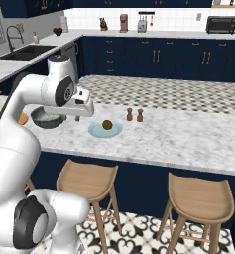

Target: Pick the chicken drumstick and avocado from their plates and place them in the bowl. Then put the bowl in the fridge.

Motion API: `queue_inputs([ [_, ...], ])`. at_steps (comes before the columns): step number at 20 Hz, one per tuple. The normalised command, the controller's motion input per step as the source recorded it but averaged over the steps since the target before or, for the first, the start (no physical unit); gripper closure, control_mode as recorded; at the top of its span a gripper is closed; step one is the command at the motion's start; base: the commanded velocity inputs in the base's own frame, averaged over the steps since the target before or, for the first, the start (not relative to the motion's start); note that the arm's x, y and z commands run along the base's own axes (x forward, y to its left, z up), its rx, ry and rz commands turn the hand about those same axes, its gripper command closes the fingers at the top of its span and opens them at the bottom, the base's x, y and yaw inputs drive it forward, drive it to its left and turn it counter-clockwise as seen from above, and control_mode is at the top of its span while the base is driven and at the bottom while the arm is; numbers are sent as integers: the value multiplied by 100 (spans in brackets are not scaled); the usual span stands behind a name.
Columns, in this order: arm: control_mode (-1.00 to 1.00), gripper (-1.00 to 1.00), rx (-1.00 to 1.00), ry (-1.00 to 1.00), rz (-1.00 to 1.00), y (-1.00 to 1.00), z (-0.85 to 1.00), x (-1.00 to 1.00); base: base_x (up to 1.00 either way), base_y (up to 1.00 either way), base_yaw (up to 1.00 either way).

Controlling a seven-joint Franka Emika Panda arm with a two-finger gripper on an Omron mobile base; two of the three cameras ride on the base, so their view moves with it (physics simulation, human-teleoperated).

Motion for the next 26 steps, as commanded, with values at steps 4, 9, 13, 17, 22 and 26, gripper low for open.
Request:
queue_inputs([
  [4,-100,-100,0,1,0,0,-3,-35,0,0,0],
  [9,-100,-100,0,1,0,0,-37,5,0,0,0],
  [13,-100,-100,0,3,1,-16,-20,61,0,0,0],
  [17,-100,-100,0,2,4,-14,-19,89,0,0,0],
  [22,-100,-100,0,-1,7,-8,-44,81,0,0,0],
  [26,-100,-100,-1,-2,1,0,-37,74,0,0,0],
])
